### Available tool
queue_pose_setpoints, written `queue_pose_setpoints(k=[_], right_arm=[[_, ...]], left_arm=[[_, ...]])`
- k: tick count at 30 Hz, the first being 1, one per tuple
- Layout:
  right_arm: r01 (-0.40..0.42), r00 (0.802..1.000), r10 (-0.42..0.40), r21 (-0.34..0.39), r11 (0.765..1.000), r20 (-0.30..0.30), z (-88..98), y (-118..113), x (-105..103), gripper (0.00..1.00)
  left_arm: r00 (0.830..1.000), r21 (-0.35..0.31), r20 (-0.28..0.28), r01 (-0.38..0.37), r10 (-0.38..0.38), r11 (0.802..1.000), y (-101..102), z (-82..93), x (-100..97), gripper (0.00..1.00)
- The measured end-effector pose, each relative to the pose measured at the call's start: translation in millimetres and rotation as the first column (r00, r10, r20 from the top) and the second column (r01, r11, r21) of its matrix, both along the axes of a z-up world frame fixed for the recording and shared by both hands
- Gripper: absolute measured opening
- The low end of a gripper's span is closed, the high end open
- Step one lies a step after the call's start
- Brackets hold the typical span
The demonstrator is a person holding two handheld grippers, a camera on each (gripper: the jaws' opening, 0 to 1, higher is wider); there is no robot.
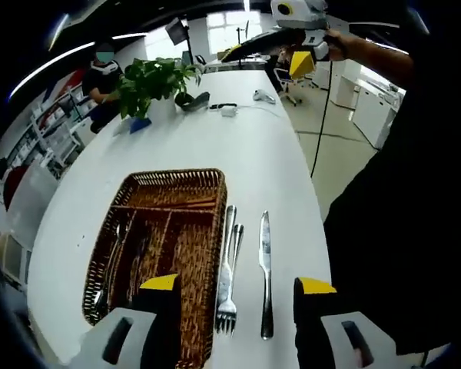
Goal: Arrange the knives, forks, and spoons in their matching storage slots by inserting each utensil handle-first until every utensil is classified and aligned in the correct compartment
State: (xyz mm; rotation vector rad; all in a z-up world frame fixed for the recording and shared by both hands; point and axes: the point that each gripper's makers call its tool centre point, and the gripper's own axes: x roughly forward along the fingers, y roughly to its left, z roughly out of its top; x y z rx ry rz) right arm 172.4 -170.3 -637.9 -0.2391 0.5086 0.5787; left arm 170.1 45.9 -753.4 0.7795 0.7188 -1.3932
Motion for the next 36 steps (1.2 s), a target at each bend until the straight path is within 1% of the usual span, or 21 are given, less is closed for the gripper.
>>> queue_pose_setpoints(k=[1, 2, 3, 4, 5, 6, 8, 9, 11, 14, 17, 19, 23, 24, 26, 28, 29, 32, 33, 34, 36], right_arm=[[-0.001, 1.000, 0.001, -0.001, 1.000, -0.001, -0.3, 0.1, -0.2, 0.99], [0.000, 1.000, 0.000, -0.002, 1.000, -0.005, -1.4, -0.4, -0.2, 0.99], [0.002, 1.000, -0.002, -0.003, 1.000, -0.007, -1.6, -1.0, 0.0, 0.99], [0.003, 1.000, -0.003, -0.002, 1.000, -0.007, -1.6, -1.4, 0.1, 0.99], [0.004, 1.000, -0.004, -0.001, 1.000, -0.011, -1.5, -1.5, -0.3, 0.99], [0.000, 1.000, 0.000, -0.004, 1.000, -0.013, -1.3, -1.1, -1.4, 0.99], [-0.005, 1.000, 0.005, -0.012, 1.000, -0.013, -1.2, -1.5, -2.5, 0.99], [-0.004, 1.000, 0.004, -0.016, 1.000, -0.015, -1.5, -2.9, -3.1, 0.99], [0.002, 1.000, -0.002, -0.014, 1.000, -0.017, -1.2, -5.2, -3.9, 0.99], [0.013, 1.000, -0.013, -0.010, 1.000, -0.022, -2.4, -8.7, -5.3, 0.99], [0.016, 0.999, -0.017, -0.013, 1.000, -0.030, -4.8, -10.2, -7.8, 0.99], [0.018, 0.999, -0.018, -0.014, 1.000, -0.033, -5.8, -10.4, -9.4, 0.99], [0.014, 0.999, -0.014, -0.019, 1.000, -0.034, -8.6, -10.9, -13.9, 0.99], [0.017, 0.999, -0.018, -0.022, 1.000, -0.038, -11.1, -12.6, -15.1, 0.99], [0.026, 0.999, -0.027, -0.020, 0.999, -0.046, -13.8, -14.5, -16.5, 0.99], [0.032, 0.998, -0.032, -0.008, 0.999, -0.051, -13.8, -14.6, -19.6, 0.99], [0.031, 0.998, -0.031, -0.006, 1.000, -0.052, -13.5, -14.3, -20.6, 0.99], [0.028, 0.998, -0.028, -0.006, 1.000, -0.056, -15.1, -15.4, -20.9, 0.99], [0.030, 0.998, -0.031, -0.008, 1.000, -0.060, -16.2, -16.7, -19.8, 0.99], [0.031, 0.998, -0.032, -0.008, 0.999, -0.060, -16.2, -17.2, -19.3, 0.99], [0.033, 0.998, -0.033, -0.002, 0.999, -0.060, -14.7, -17.5, -17.1, 0.99]], left_arm=[[1.000, 0.000, 0.000, 0.001, -0.001, 1.000, -0.5, -2.0, 0.2, 0.56], [1.000, 0.010, -0.007, 0.010, -0.010, 1.000, -2.0, -10.2, -1.8, 0.55], [0.999, 0.017, 0.017, 0.029, -0.030, 0.999, -2.4, -13.8, -0.9, 0.51], [0.997, 0.022, 0.066, 0.047, -0.048, 0.999, -3.5, -16.1, 4.9, 0.47], [0.996, 0.063, 0.078, 0.034, -0.039, 0.997, 0.8, -24.4, 8.9, 0.44], [0.996, 0.068, 0.085, 0.035, -0.041, 0.997, -0.7, -29.5, 10.5, 0.42], [0.996, 0.052, 0.077, 0.043, -0.047, 0.998, -3.3, -32.0, 10.5, 0.41], [0.998, 0.044, 0.050, 0.041, -0.043, 0.998, -5.4, -35.3, 8.5, 0.40], [0.997, 0.053, 0.046, 0.055, -0.058, 0.997, -7.2, -41.2, 7.7, 0.37], [0.997, 0.059, 0.017, 0.068, -0.070, 0.996, -10.1, -50.6, 3.7, 0.31], [0.998, 0.062, -0.008, 0.068, -0.068, 0.996, -10.8, -66.7, 0.6, 0.29], [0.998, 0.076, -0.002, 0.064, -0.064, 0.995, -8.2, -78.9, 1.0, 0.26], [0.996, 0.082, 0.031, 0.085, -0.088, 0.993, -9.5, -86.5, 2.2, 0.24], [0.994, 0.094, 0.049, 0.092, -0.097, 0.991, -9.3, -89.4, 5.4, 0.23], [0.994, 0.112, 0.047, 0.094, -0.099, 0.989, -7.8, -94.3, 6.2, 0.19], [0.995, 0.120, 0.036, 0.092, -0.097, 0.989, -7.1, -95.3, 4.9, 0.15], [0.994, 0.123, 0.040, 0.094, -0.099, 0.988, -6.7, -96.1, 4.8, 0.14], [0.992, 0.174, 0.063, 0.100, -0.112, 0.980, 2.6, -104.8, 9.2, 0.12], [0.988, 0.202, 0.099, 0.094, -0.116, 0.975, 7.8, -107.8, 15.0, 0.11], [0.988, 0.206, 0.105, 0.090, -0.113, 0.975, 8.9, -108.6, 16.4, 0.09], [0.991, 0.176, 0.092, 0.077, -0.094, 0.981, 7.5, -109.0, 14.4, 0.09]])
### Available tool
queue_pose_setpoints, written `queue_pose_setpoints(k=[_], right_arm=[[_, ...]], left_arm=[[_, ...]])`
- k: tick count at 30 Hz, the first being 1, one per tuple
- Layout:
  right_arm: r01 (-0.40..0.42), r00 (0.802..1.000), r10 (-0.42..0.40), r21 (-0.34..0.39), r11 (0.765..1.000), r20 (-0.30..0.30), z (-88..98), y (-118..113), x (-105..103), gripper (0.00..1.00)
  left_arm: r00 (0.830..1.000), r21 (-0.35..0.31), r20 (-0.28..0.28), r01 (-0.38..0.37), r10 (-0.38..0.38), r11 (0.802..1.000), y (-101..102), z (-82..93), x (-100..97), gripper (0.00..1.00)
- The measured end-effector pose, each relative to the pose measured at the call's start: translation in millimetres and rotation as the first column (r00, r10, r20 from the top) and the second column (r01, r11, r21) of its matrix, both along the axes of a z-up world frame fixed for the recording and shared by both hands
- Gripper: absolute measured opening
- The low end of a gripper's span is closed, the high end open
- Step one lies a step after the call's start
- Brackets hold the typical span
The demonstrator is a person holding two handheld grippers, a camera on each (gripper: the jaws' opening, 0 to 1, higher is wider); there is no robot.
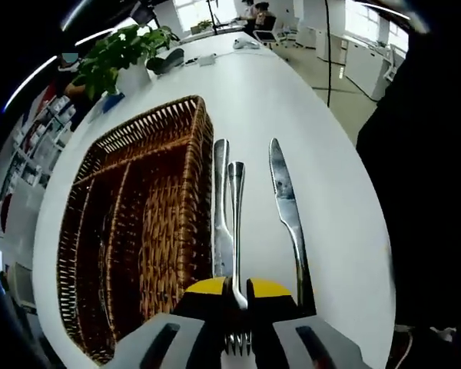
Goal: Arrange the knives, forks, and spoons in their matching storage slots by inserting each utensil handle-first until every utensil is classified and aligned in the correct compartment
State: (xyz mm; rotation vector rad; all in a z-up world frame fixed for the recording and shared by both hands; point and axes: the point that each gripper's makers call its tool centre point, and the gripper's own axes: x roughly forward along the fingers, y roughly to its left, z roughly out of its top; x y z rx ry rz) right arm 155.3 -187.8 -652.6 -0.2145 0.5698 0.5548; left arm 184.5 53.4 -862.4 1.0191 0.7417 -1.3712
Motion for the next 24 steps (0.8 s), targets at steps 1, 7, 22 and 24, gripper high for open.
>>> queue_pose_setpoints(k=[1, 7, 22, 24], right_arm=[[0.001, 1.000, -0.001, 0.009, 1.000, 0.004, 2.2, 1.1, 1.5, 0.99], [-0.009, 1.000, 0.009, -0.001, 1.000, 0.006, -0.5, 1.5, 4.4, 0.99], [-0.013, 1.000, 0.013, 0.030, 0.999, 0.003, 1.4, 14.1, 12.6, 0.97], [-0.017, 1.000, 0.017, 0.022, 1.000, 0.001, 0.5, 14.3, 11.9, 0.97]], left_arm=[[1.000, -0.018, 0.007, 0.000, 0.000, 1.000, -1.4, 0.7, 0.4, 0.09], [0.998, -0.009, 0.047, 0.030, -0.029, 1.000, -3.5, -5.7, 0.5, 0.08], [0.996, -0.016, 0.082, 0.030, -0.029, 0.999, -7.6, -11.8, -0.1, 0.03], [0.997, -0.015, 0.077, 0.032, -0.031, 0.999, -8.3, -12.4, 0.4, 0.03]])
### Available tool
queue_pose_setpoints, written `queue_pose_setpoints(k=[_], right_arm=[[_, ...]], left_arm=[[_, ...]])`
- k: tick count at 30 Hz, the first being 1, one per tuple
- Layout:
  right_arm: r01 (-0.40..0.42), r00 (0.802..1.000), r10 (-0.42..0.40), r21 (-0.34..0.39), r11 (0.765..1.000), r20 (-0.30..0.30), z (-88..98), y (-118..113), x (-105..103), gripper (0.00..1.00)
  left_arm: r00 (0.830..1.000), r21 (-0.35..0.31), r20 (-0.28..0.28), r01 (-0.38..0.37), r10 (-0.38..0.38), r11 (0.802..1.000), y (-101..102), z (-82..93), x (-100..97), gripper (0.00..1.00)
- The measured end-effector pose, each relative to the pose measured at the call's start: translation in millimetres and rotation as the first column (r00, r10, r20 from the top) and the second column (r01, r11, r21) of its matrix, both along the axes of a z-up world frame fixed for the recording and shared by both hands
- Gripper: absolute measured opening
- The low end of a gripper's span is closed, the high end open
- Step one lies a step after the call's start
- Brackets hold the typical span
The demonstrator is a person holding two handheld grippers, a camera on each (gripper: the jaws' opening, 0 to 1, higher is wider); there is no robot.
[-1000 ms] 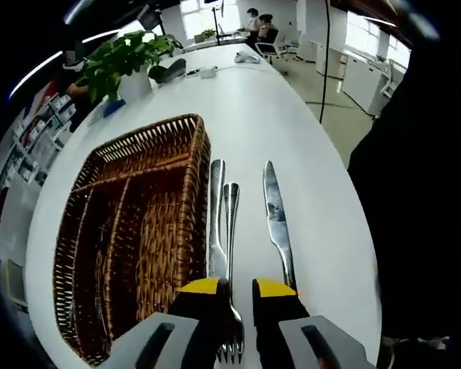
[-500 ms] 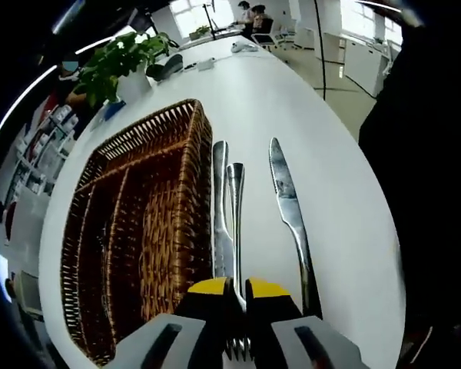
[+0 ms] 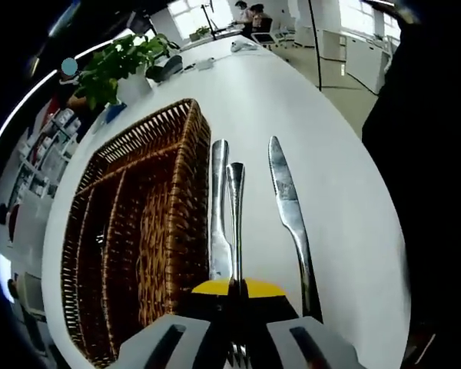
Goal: Arrange the knives, forks, and spoons in their matching storage slots by inserting each utensil handle-first until every utensil is classified and aligned in the correct compartment
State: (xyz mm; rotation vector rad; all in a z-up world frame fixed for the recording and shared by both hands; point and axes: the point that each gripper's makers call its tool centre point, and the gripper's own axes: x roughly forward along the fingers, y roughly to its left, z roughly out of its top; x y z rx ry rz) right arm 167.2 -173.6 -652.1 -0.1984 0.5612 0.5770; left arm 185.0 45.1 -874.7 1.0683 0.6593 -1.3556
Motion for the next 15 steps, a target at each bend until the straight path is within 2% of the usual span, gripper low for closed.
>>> queue_pose_setpoints(k=[4, 7, 8, 9, 12, 15], right_arm=[[0.000, 1.000, 0.000, 0.001, 1.000, 0.003, 2.2, 0.4, 0.5, 0.97], [-0.002, 1.000, 0.002, 0.001, 1.000, 0.009, 4.4, 1.6, 1.8, 0.98], [-0.002, 1.000, 0.002, 0.004, 1.000, 0.012, 5.6, 2.0, 2.5, 0.98], [-0.002, 1.000, 0.001, 0.015, 1.000, 0.018, 8.2, 3.3, 3.1, 0.99], [-0.001, 0.999, 0.000, 0.042, 0.999, 0.033, 13.4, 5.7, 5.6, 0.99], [-0.002, 0.999, 0.002, 0.018, 1.000, 0.035, 12.9, 4.1, 8.0, 0.99]], left_arm=[[1.000, 0.009, -0.012, 0.000, 0.001, 1.000, 0.4, -0.2, 1.1, 0.02], [0.998, -0.028, -0.062, -0.031, 0.030, 0.999, -0.9, 0.1, 2.0, 0.00], [0.998, -0.055, -0.064, -0.031, 0.028, 0.998, -2.2, 0.5, 2.3, 0.00], [0.998, -0.052, -0.059, -0.035, 0.032, 0.998, -0.5, 1.2, 2.7, 0.00], [0.996, -0.072, -0.077, -0.055, 0.050, 0.996, -1.1, 9.7, 2.2, 0.00], [0.995, -0.080, -0.086, -0.064, 0.057, 0.995, -2.1, 17.1, 3.1, 0.00]])
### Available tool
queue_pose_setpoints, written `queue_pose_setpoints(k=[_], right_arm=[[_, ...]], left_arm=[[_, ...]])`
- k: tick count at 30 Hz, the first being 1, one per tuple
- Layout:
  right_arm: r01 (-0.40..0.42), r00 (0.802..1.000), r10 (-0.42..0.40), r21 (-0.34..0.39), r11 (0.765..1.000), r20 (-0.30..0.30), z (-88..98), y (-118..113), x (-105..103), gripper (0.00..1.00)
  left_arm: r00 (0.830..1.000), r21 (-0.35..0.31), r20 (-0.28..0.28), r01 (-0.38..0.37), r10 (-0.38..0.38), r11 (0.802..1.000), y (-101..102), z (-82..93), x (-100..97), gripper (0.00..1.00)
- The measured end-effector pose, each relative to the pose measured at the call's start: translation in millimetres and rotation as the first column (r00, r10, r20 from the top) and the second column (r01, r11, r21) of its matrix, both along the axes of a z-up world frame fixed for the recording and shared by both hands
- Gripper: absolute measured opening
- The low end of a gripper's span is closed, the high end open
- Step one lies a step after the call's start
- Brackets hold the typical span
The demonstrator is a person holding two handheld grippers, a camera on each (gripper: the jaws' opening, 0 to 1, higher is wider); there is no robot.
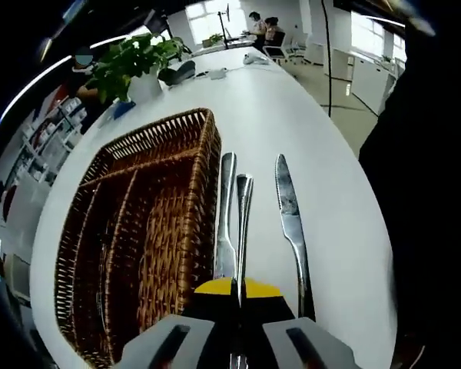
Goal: Arrange the knives, forks, and spoons in their matching storage slots by inserting each utensil handle-first until every utensil is classified and aligned in the correct compartment
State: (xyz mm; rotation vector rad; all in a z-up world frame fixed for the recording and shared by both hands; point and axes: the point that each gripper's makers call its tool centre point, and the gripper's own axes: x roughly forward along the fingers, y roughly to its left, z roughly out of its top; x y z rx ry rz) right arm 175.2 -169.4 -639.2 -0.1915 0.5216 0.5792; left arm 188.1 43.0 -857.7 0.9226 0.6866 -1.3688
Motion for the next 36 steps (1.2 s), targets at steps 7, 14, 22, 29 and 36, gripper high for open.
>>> queue_pose_setpoints(k=[7, 14, 22, 29, 36], right_arm=[[-0.018, 1.000, 0.018, -0.003, 1.000, 0.006, 2.9, 4.9, 2.3, 0.99], [-0.027, 1.000, 0.028, -0.013, 1.000, 0.013, 5.1, 6.3, 1.5, 0.99], [-0.019, 1.000, 0.019, 0.010, 1.000, 0.016, 9.4, 3.1, 1.2, 0.99], [-0.028, 1.000, 0.028, 0.009, 1.000, 0.001, 4.3, 4.8, 1.4, 0.99], [-0.025, 1.000, 0.024, 0.010, 1.000, 0.004, 6.5, 2.1, 6.9, 0.99]], left_arm=[[1.000, -0.026, -0.026, -0.008, 0.007, 1.000, -5.9, 18.7, -2.8, 0.00], [0.999, -0.029, -0.048, 0.008, -0.010, 1.000, -6.5, 34.4, -10.6, 0.00], [0.997, -0.091, -0.072, -0.037, 0.031, 0.995, -3.1, 68.9, -12.0, 0.00], [0.995, -0.111, -0.093, -0.046, 0.035, 0.993, 5.4, 102.7, -12.1, 0.00], [0.998, -0.187, -0.049, -0.049, 0.041, 0.981, 4.0, 151.4, 2.1, 0.00]])
